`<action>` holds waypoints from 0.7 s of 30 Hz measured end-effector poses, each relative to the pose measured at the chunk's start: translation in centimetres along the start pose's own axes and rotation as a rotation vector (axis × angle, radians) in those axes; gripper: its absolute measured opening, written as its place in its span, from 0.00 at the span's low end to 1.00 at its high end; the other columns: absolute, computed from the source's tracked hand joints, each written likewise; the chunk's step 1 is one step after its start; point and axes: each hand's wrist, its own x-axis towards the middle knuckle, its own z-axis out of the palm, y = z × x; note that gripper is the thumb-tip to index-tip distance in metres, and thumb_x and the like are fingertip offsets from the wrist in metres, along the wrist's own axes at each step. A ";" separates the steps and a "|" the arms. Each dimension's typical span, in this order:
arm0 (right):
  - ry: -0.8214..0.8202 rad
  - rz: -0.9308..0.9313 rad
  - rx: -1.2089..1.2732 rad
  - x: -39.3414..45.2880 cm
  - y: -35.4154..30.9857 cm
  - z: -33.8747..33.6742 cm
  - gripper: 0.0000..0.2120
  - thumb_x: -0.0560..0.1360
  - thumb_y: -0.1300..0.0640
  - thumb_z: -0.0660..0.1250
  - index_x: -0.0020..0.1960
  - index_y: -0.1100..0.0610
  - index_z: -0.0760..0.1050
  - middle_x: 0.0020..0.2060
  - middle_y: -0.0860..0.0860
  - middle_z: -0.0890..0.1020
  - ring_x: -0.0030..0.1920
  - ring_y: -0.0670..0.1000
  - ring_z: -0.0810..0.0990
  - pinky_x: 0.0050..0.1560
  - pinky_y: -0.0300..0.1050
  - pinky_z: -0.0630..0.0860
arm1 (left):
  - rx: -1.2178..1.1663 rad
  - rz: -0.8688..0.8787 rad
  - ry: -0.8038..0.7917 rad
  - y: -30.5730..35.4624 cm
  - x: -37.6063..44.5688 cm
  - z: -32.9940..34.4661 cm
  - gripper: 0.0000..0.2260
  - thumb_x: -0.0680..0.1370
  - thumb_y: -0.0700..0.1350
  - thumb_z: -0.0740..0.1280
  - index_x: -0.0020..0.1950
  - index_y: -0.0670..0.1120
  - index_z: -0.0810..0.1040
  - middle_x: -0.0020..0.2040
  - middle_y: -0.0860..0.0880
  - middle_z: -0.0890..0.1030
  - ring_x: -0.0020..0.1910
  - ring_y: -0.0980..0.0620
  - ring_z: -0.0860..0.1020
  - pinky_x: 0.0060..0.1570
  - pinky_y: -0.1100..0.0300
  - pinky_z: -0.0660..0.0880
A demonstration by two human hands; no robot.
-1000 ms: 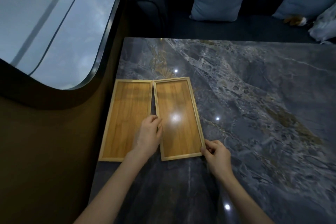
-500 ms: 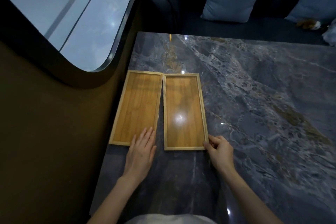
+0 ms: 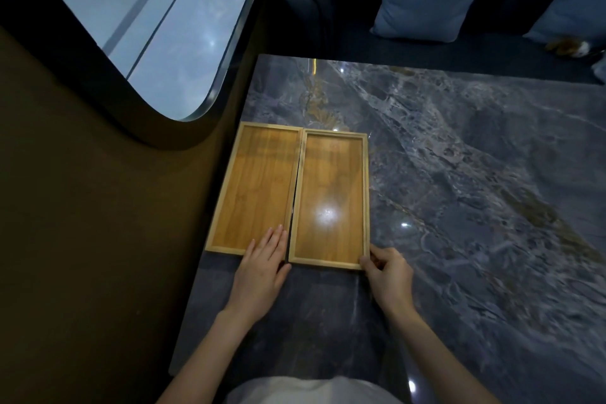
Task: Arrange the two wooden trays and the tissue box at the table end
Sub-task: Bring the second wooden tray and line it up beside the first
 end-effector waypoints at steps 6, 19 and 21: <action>0.015 -0.020 0.019 -0.4 0.0 0.4 0.10 0.72 0.61 0.68 0.53 0.60 0.80 0.39 0.53 0.76 0.40 0.49 0.74 0.38 0.33 0.63 | 0.017 0.011 0.028 -0.1 0.1 0.3 0.27 0.73 0.45 0.70 0.70 0.42 0.67 0.70 0.44 0.72 0.69 0.46 0.70 0.65 0.48 0.61; 0.023 -0.020 0.015 -0.2 0.1 0.5 0.09 0.72 0.61 0.68 0.52 0.62 0.80 0.38 0.52 0.76 0.35 0.43 0.73 0.37 0.23 0.69 | -0.001 0.025 0.089 0.1 0.1 0.6 0.27 0.70 0.42 0.73 0.68 0.45 0.70 0.67 0.44 0.75 0.66 0.44 0.73 0.63 0.47 0.65; 0.024 -0.022 0.014 -0.3 0.1 0.5 0.09 0.72 0.62 0.68 0.51 0.62 0.80 0.38 0.52 0.76 0.35 0.44 0.72 0.36 0.28 0.67 | 0.003 0.026 0.093 0.1 0.2 0.6 0.27 0.70 0.42 0.73 0.68 0.45 0.71 0.67 0.44 0.75 0.66 0.44 0.74 0.63 0.47 0.66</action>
